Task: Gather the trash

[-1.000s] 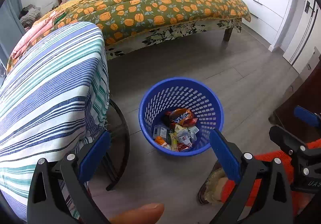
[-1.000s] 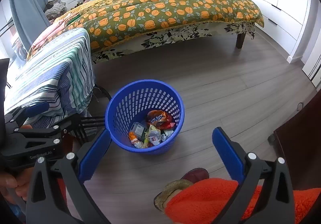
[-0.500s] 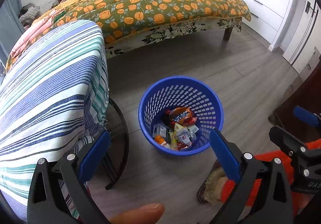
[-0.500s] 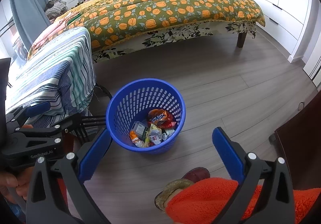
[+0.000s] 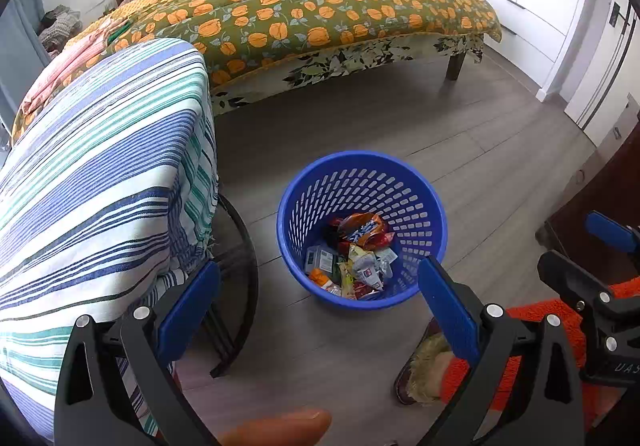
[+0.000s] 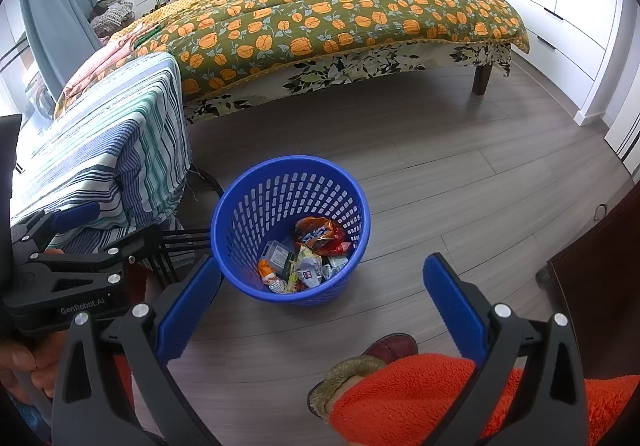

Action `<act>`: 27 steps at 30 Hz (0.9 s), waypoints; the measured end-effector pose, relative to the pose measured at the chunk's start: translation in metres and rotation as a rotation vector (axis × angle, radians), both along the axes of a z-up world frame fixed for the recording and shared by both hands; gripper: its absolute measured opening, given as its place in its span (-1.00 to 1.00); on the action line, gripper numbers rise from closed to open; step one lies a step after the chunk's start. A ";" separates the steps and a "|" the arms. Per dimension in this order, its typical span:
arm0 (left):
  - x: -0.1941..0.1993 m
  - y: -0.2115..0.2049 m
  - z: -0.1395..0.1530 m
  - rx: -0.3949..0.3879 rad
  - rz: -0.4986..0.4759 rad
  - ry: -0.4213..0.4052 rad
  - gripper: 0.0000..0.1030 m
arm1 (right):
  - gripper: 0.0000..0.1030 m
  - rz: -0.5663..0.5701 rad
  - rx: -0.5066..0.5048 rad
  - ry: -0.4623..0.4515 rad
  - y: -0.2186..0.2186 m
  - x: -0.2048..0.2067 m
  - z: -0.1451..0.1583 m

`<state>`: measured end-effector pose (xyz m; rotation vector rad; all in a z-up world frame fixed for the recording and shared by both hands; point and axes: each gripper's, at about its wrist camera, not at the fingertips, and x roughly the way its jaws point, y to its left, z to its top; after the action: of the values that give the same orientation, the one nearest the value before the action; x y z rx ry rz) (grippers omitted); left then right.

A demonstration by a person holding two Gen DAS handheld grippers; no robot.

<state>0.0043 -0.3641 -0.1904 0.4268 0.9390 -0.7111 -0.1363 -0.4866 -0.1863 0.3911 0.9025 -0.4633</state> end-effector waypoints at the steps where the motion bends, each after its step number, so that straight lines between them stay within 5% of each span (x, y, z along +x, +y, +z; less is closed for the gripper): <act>1: 0.000 0.000 0.000 0.000 -0.001 0.000 0.90 | 0.91 0.000 0.000 0.000 0.000 0.000 0.000; 27: 0.001 0.002 -0.002 0.001 -0.001 0.003 0.90 | 0.91 0.000 0.000 0.001 0.000 0.000 0.000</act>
<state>0.0053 -0.3622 -0.1920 0.4268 0.9415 -0.7121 -0.1359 -0.4864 -0.1861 0.3907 0.9040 -0.4634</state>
